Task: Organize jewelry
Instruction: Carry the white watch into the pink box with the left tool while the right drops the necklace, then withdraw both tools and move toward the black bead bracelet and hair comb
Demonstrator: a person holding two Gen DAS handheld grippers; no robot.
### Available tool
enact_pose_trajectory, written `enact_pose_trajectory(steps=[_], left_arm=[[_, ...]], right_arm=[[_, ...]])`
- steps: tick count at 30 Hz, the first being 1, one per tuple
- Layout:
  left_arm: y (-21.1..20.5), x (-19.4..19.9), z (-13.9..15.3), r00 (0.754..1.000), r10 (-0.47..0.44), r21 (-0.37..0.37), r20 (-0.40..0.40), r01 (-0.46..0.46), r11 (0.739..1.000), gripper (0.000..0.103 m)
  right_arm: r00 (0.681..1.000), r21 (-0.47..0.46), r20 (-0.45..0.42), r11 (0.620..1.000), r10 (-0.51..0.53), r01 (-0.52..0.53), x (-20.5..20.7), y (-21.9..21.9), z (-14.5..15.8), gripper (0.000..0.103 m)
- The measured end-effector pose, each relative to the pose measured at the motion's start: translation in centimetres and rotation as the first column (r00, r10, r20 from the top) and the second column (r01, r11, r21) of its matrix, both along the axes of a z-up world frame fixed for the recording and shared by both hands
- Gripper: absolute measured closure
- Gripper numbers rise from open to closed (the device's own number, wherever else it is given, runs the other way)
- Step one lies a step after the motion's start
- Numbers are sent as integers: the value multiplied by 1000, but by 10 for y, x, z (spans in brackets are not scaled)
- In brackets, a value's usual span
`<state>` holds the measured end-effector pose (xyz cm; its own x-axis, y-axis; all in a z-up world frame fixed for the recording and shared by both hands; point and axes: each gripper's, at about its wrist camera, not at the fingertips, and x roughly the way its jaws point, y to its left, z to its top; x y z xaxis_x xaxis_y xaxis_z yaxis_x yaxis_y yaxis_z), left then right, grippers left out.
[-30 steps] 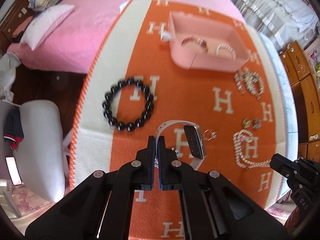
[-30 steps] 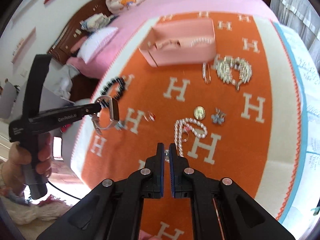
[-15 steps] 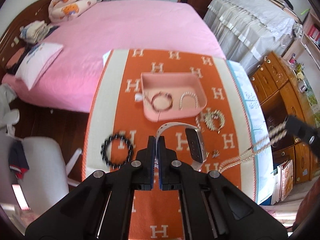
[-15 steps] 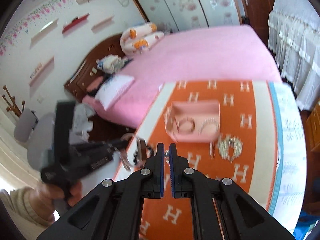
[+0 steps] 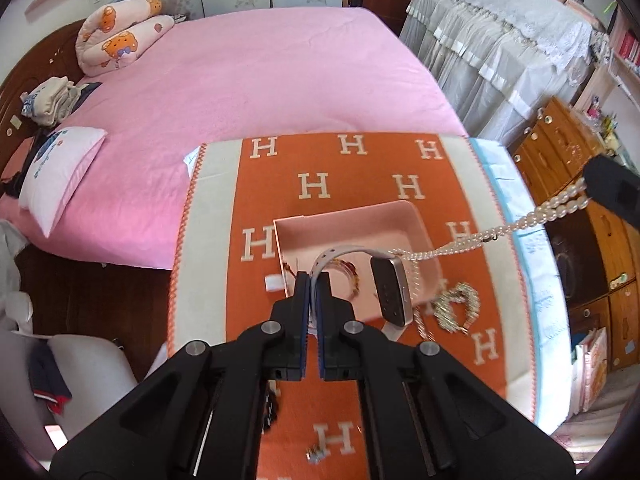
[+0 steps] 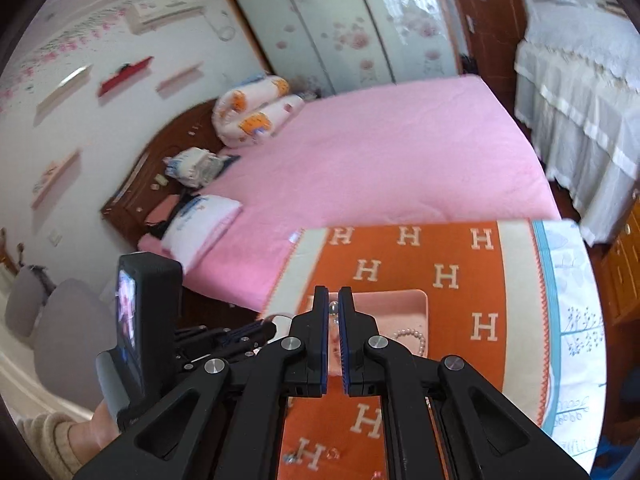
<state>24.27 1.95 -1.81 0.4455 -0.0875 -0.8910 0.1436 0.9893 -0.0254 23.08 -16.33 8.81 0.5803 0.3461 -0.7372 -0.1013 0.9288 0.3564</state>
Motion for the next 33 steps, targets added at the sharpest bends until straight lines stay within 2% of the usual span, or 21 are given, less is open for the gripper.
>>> enact_pose_trajectory(steps=[1, 4, 6, 7, 8, 9, 11, 13, 16, 23, 33], left_arm=[[-1, 11, -13, 1000, 7, 11, -15, -6, 1000, 101], [-4, 35, -49, 997, 9, 39, -72, -6, 999, 88], [-7, 46, -68, 994, 1, 29, -110, 2, 1000, 72], [-7, 49, -76, 993, -1, 15, -121, 3, 1000, 57], [-5, 53, -81, 991, 0, -8, -134, -1, 1000, 48], [-4, 53, -85, 990, 2, -20, -139, -5, 1000, 46], [-2, 55, -91, 989, 0, -40, -151, -6, 999, 45], [0, 57, -96, 988, 1, -37, -153, -7, 999, 45], [3, 54, -94, 988, 1, -39, -151, -7, 999, 45], [12, 37, -67, 994, 8, -44, -105, -12, 999, 45], [26, -11, -27, 999, 28, -36, -44, -29, 999, 45]], right_arm=[[1000, -5, -24, 1000, -8, 7, 11, 1, -14, 99], [996, -38, -89, 999, -30, 26, 38, 5, -58, 99], [989, -68, -138, 997, -50, 40, 53, 6, -86, 98], [985, -77, -160, 996, -58, 46, 59, 6, -98, 96], [983, -77, -172, 996, -64, 51, 62, 5, -107, 91], [981, -76, -178, 995, -72, 59, 64, 2, -115, 88], [980, -75, -178, 994, -86, 74, 63, -3, -123, 72], [981, -76, -166, 993, -102, 91, 62, -7, -129, 68], [980, -74, -169, 993, -103, 92, 57, -15, -130, 68], [981, -68, -165, 993, -105, 95, 43, -23, -129, 68], [981, -52, -169, 995, -94, 86, -9, -32, -121, 68]])
